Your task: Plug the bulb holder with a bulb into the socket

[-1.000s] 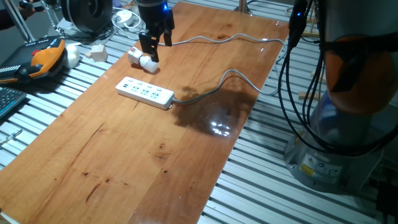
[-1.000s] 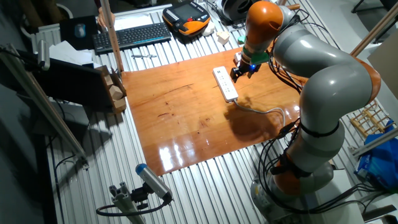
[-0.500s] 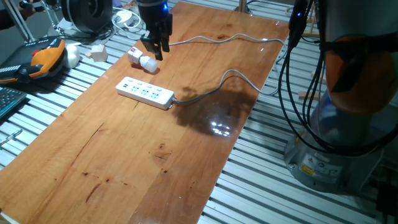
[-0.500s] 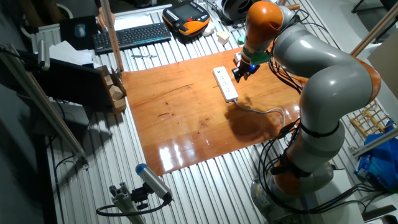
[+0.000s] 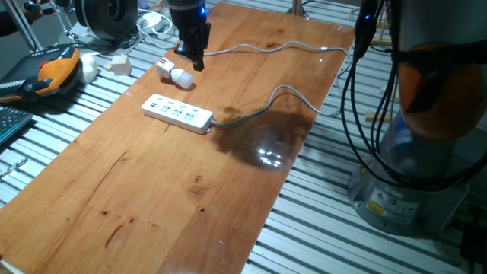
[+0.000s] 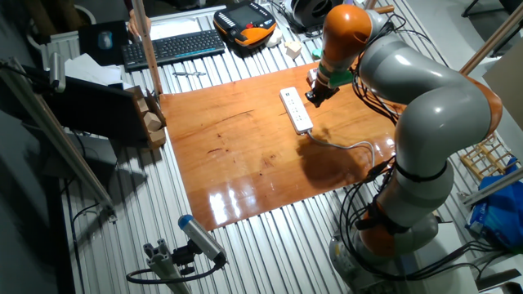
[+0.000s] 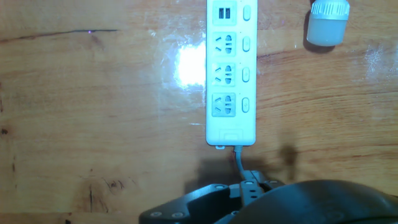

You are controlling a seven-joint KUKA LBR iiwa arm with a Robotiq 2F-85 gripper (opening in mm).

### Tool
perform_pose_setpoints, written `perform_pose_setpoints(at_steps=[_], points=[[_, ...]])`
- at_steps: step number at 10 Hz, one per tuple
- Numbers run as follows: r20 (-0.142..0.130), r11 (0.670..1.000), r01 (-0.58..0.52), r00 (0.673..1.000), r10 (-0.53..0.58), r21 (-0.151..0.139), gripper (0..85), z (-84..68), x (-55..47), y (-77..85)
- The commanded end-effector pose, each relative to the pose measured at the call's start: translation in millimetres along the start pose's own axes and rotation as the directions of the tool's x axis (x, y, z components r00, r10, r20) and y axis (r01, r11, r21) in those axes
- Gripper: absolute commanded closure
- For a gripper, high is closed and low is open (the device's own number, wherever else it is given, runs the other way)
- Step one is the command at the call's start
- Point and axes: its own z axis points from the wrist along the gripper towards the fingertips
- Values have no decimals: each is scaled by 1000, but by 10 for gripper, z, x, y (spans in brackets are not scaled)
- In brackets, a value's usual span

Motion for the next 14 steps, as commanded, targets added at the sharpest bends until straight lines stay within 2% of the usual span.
perform_pose_setpoints(at_steps=[1,4,6,8,9,10,12,13,14], points=[[2,1000,-2,1000,2,0,850,2,0,-2],[17,1000,-5,1000,5,4,850,59,-47,-26],[25,1000,6,1000,-6,0,850,113,-154,-79],[25,1000,6,1000,-6,6,850,98,-247,-91],[35,1000,-9,999,8,27,850,104,-281,-64],[41,999,-23,999,22,33,850,113,-297,-74],[51,999,-39,998,37,25,850,133,-363,-157],[73,998,-49,996,47,28,850,158,-385,-198],[83,997,-61,995,58,38,850,159,-393,-217]])
